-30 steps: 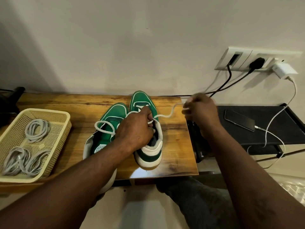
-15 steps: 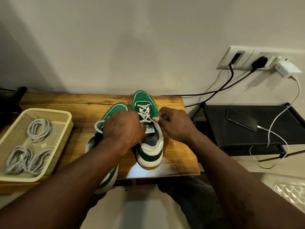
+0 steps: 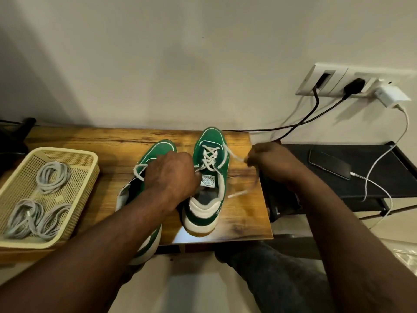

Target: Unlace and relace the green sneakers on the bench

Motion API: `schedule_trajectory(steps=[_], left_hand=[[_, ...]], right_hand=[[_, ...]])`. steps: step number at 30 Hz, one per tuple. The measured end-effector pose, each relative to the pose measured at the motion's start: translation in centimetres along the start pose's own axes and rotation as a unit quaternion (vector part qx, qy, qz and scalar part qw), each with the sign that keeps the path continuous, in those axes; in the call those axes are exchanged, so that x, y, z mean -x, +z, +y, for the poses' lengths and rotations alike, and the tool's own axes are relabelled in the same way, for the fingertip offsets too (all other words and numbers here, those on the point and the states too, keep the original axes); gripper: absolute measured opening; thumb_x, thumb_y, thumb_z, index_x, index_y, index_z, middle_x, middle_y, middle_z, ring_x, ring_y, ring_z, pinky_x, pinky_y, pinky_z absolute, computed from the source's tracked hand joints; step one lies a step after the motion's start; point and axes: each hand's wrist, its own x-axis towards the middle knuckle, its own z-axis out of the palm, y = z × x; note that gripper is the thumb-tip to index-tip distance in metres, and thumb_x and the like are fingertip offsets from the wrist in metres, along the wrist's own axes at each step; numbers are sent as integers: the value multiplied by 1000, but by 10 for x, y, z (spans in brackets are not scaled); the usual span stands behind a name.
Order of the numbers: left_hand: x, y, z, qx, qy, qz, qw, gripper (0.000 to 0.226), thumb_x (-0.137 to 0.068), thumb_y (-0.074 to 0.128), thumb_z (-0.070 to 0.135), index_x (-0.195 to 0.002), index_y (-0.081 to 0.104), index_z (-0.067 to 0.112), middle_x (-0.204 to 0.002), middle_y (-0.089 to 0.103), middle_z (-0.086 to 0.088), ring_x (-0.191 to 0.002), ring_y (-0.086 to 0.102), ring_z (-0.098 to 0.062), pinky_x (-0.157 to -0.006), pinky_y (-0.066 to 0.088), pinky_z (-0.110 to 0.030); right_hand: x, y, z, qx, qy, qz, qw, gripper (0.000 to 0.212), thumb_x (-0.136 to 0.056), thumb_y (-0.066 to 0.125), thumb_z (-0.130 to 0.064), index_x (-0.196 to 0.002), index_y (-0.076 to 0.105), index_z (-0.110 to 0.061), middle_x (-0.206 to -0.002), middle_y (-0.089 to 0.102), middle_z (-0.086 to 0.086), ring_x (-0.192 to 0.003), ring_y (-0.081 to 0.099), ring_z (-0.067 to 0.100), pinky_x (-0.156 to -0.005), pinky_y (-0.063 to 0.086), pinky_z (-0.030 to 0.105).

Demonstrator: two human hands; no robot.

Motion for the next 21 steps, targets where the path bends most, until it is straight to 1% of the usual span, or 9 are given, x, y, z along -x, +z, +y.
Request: schedule_trajectory(steps=[1,2,4,6,9,11,15,17,21], left_hand=[[0,2,0,4,7,-1,1000,33,-94,68,53,-98,70,20,-69,47,2,-71,57,-24,-62,43,-31],[0,4,0,6,13,-1,1000,33,-94,68,53,-101,70,20,-71,48,1,-72,57,-24,-63,43,-31],[0,6,0,8,25,4,1000,34,-96,66,52,-107,68,20,-73,48,1,-73,55,-24,-63,43,-32],[1,5,1,3,33,11,999,37,-97,64,54,-112,64,20,-73,46,1,-73,54,-24,-62,42,-32],[3,5,3,6,48,38,998,46,-100,58,57,-126,47,22,-73,45,1,-71,54,-24,-58,40,-32],[3,4,5,1,67,42,997,43,-103,54,53,-132,41,23,-71,43,3,-69,53,-24,-57,39,-33],[1,5,5,-25,79,19,996,31,-107,49,45,-127,54,23,-75,46,1,-72,51,-24,-62,39,-35],[0,5,2,-10,72,9,997,26,-105,54,41,-124,59,24,-70,45,2,-70,53,-25,-62,41,-34],[1,4,2,-6,57,9,998,24,-103,57,42,-119,61,24,-65,39,6,-70,52,-25,-63,40,-33]], right_hand=[[1,8,6,151,26,-42,987,15,-93,66,-16,-108,68,-17,-110,70,5,-97,65,24,-80,56,39],[0,17,8,212,24,-66,975,32,-92,67,-15,-123,64,-19,-123,66,5,-105,64,24,-84,57,40],[2,29,-2,109,-24,-66,992,51,-95,70,-19,-143,53,-23,-140,59,0,-119,62,22,-93,56,39],[1,36,-19,30,-88,-40,995,53,-98,71,-30,-146,51,-26,-140,61,-3,-122,61,19,-97,52,36],[-5,40,-35,188,-107,-24,976,25,-102,62,-42,-117,66,-22,-115,69,4,-106,64,25,-88,52,38],[-2,43,-34,241,-85,-74,964,34,-109,48,-44,-99,65,-16,-99,68,9,-95,63,29,-79,49,37],[4,36,-28,69,-95,-111,987,36,-110,51,-35,-90,68,-11,-91,73,9,-88,69,23,-86,57,40],[5,24,-25,-83,-99,-101,987,34,-108,57,-30,-81,67,-11,-77,71,3,-73,67,12,-75,57,26],[9,11,-20,-80,-102,-102,986,35,-108,58,-28,-82,69,-8,-75,72,2,-66,65,4,-62,48,10]])
